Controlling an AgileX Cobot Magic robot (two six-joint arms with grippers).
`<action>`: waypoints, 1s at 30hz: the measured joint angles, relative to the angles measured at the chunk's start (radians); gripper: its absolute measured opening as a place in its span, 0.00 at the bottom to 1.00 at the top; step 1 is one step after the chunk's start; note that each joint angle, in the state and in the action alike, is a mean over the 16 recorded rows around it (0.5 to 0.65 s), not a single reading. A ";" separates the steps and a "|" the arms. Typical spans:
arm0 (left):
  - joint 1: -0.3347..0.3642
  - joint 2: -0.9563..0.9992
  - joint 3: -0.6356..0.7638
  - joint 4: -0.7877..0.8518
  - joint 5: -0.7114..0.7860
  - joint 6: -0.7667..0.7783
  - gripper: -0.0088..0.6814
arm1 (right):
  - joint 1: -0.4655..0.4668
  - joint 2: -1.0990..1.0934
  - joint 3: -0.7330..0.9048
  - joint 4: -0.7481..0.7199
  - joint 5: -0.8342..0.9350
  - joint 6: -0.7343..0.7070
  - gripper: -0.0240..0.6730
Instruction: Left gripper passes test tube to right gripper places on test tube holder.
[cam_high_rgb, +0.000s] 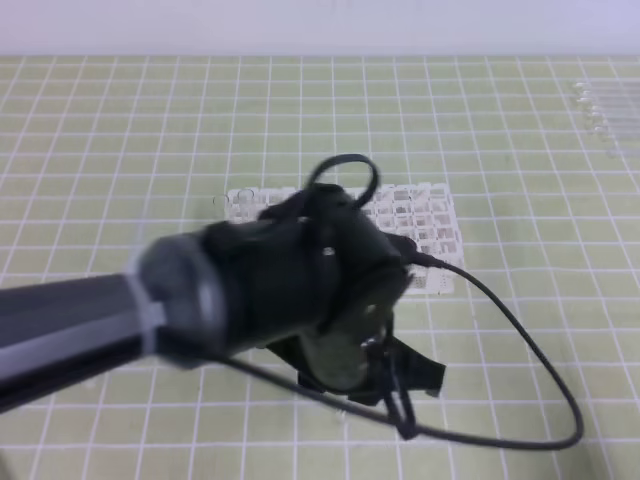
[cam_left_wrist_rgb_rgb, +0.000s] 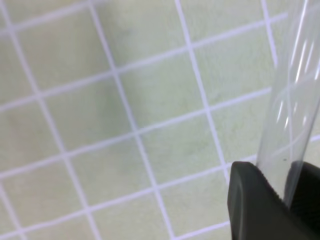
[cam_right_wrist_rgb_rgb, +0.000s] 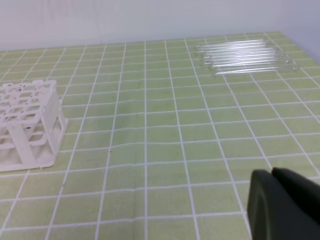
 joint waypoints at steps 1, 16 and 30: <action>0.000 -0.020 0.021 0.023 -0.021 0.000 0.18 | 0.000 0.000 0.000 0.000 0.000 0.000 0.01; 0.000 -0.416 0.582 0.575 -0.623 -0.005 0.18 | 0.000 0.000 0.000 0.000 0.000 0.000 0.01; 0.000 -0.558 0.750 0.791 -0.794 -0.151 0.17 | 0.000 0.000 0.000 0.000 0.000 0.000 0.01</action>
